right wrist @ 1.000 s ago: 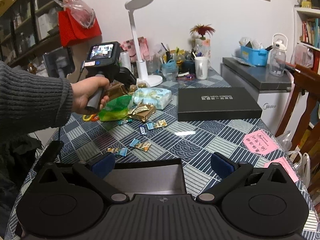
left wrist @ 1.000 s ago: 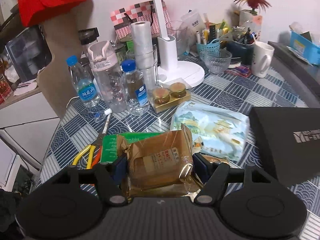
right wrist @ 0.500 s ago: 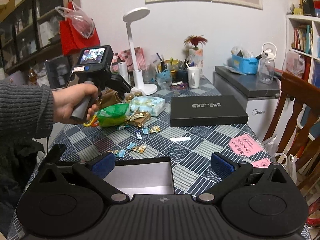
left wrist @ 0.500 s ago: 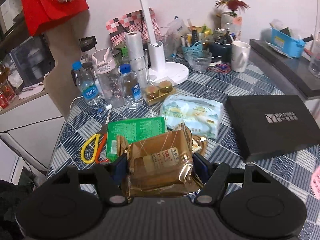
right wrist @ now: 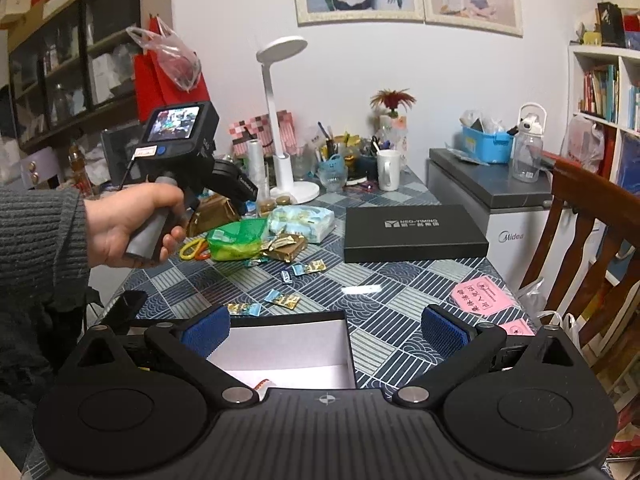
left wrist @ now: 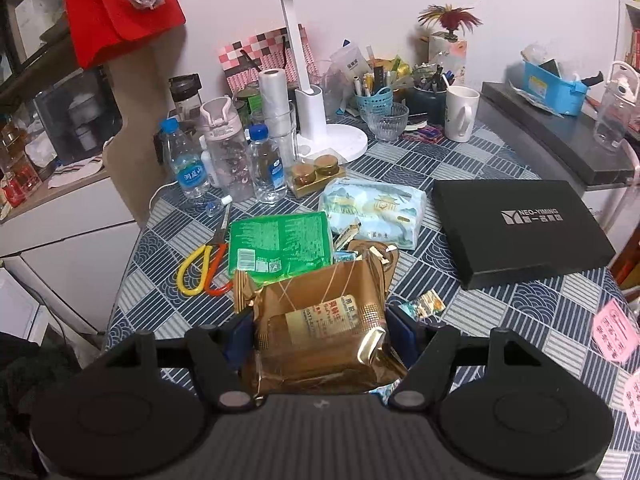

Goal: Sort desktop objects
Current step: 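Grasp the gold-wrapped packet with the left gripper and lift it, then carry the gold packet with the left gripper over the open white box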

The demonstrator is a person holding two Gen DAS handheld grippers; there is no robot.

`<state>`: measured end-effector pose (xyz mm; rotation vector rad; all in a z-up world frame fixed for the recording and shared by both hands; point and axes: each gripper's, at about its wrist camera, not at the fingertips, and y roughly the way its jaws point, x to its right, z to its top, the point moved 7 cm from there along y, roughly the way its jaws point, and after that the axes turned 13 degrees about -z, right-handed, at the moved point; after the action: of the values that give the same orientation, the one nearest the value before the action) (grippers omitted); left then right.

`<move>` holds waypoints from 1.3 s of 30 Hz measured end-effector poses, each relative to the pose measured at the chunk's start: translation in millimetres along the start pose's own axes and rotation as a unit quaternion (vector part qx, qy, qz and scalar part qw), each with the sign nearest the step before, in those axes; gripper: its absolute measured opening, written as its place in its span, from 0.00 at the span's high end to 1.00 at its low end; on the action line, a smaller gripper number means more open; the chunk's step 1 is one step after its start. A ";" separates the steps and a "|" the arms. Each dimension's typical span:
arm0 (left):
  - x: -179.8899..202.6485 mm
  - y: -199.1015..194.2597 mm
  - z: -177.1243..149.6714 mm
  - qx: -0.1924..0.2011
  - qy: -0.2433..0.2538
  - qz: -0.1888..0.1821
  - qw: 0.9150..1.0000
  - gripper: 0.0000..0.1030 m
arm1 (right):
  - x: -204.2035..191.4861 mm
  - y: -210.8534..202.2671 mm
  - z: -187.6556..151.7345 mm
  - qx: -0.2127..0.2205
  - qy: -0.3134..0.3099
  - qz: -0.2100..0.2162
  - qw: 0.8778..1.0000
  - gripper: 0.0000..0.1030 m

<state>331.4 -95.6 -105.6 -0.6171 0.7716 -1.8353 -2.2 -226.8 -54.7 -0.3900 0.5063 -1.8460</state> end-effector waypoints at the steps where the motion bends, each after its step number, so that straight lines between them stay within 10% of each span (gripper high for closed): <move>1: 0.2 -4.0 -2.0 0.000 0.000 -0.002 1.000 0.20 | -0.5 -2.5 -0.2 0.001 0.000 0.000 1.000 0.00; 39: 56.0 -112.0 -123.1 -0.026 0.029 -0.085 0.996 0.19 | -29.2 -64.3 -5.9 0.035 -0.036 0.006 0.999 0.00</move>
<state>156.1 -87.4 -100.4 -0.6825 0.8284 -2.0012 -47.6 -180.2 -26.8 -0.4052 0.3933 -1.8254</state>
